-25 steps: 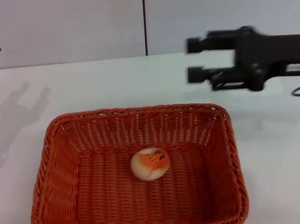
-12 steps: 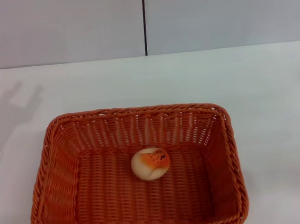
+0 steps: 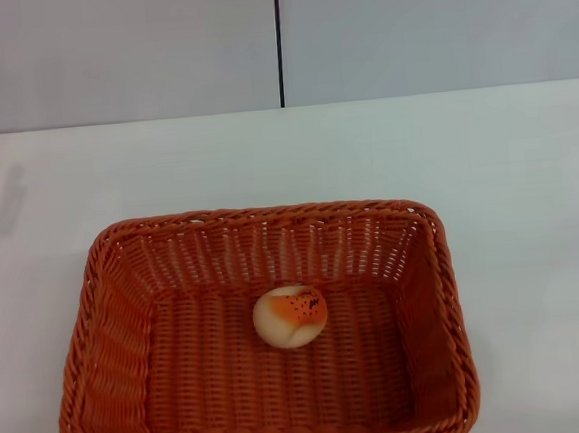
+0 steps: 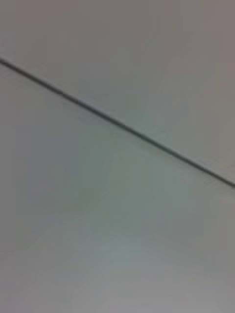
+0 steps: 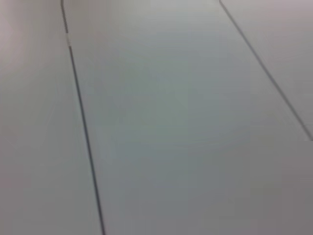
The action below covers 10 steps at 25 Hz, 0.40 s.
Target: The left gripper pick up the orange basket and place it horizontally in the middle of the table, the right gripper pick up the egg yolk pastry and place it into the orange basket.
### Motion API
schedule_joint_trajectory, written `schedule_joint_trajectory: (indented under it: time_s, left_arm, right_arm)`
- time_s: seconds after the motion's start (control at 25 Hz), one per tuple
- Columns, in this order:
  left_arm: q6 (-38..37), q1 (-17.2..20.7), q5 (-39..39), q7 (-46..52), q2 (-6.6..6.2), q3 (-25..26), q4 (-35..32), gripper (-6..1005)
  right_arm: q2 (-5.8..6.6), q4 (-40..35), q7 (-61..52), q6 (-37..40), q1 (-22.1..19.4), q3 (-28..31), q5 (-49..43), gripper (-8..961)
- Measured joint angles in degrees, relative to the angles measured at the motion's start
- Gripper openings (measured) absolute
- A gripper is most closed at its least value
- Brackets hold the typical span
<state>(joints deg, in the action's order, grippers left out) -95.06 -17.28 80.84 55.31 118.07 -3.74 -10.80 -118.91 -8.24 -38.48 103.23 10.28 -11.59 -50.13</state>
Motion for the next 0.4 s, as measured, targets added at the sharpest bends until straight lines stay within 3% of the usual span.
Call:
schedule_joint_trajectory:
  time_s: [0.4]
  left_arm:
    - [-2.7,0.8,-1.2,-3.4,0.19,1.7,2.1,667]
  right_arm:
    - [0.07,2.5,0.1,-1.8,0.7,2.4,0.1,680]
